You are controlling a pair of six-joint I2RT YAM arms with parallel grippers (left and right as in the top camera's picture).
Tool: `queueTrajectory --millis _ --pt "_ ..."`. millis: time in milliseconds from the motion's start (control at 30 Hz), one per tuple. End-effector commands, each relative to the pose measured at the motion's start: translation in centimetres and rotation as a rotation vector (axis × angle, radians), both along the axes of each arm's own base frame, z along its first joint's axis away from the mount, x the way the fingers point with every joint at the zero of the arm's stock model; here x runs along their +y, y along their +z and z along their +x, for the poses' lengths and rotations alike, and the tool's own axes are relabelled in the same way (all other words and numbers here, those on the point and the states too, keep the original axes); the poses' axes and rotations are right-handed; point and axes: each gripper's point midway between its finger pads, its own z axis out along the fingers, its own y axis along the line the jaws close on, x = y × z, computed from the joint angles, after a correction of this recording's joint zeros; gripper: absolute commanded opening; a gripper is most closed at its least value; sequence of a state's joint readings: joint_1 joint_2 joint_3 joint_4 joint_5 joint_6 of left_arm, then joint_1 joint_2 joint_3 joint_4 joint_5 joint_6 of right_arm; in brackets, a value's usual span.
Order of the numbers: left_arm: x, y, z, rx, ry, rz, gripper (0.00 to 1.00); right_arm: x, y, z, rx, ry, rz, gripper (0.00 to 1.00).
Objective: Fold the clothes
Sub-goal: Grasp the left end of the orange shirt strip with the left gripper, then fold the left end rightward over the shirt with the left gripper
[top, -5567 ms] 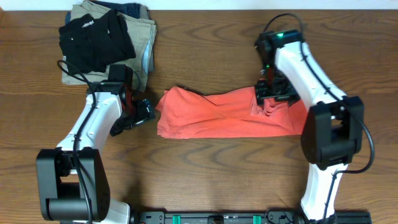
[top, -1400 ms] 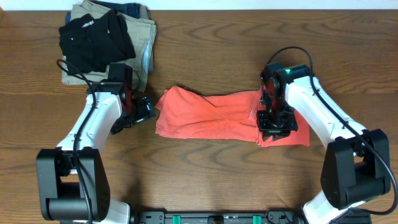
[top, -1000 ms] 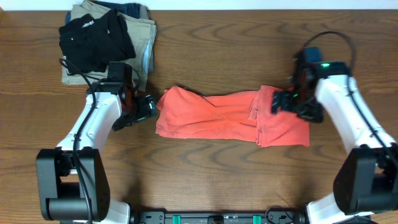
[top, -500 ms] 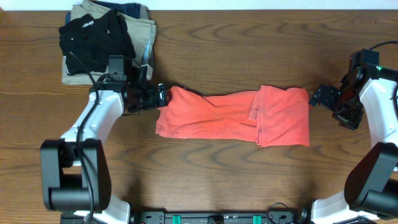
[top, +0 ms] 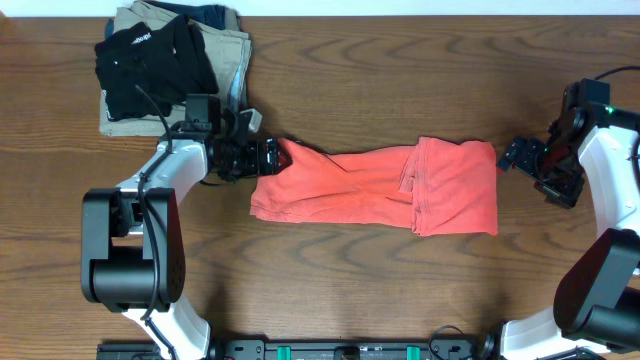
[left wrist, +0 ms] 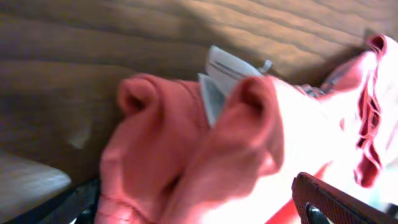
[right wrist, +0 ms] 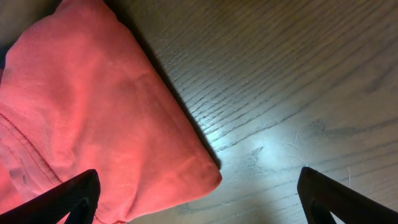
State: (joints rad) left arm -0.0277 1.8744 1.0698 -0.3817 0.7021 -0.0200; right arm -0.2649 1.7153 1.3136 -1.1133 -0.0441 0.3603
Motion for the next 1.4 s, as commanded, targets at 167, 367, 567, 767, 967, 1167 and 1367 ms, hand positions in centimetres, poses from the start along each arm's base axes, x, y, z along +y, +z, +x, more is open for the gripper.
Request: queueTrajectory --millis 167,367,567,767,967,1167,1367 --pt "-2.6 -1.1 -2.6 0.039 -0.133 0.008 0.96 -0.6 0.8 0.3 -0.025 -0.027 -0.017 0.99" --pt "-2.9 -2.6 -3.1 0.076 -0.140 0.055 0.84 -0.6 0.8 0.4 -0.027 -0.027 -0.017 0.99" --pt "-2.4 -3.3 -3.0 0.086 -0.122 0.090 0.19 -0.6 0.8 0.4 -0.027 -0.027 -0.017 0.99" --pt "2.9 -4.9 -2.6 0.222 0.174 0.321 0.06 -0.6 0.8 0.4 -0.027 -0.027 -0.017 0.99" --pt "8.4 -1.7 -3.3 0.298 0.321 0.483 0.06 -0.6 0.8 0.4 -0.027 -0.027 -0.017 0.99" --pt "10.4 5.4 -3.8 0.258 0.369 0.529 0.06 -0.6 0.8 0.4 -0.027 -0.027 -0.017 0.99" --pt "8.7 10.8 -4.8 0.136 0.336 0.512 0.06 -0.6 0.8 0.4 -0.027 -0.027 -0.017 0.99"
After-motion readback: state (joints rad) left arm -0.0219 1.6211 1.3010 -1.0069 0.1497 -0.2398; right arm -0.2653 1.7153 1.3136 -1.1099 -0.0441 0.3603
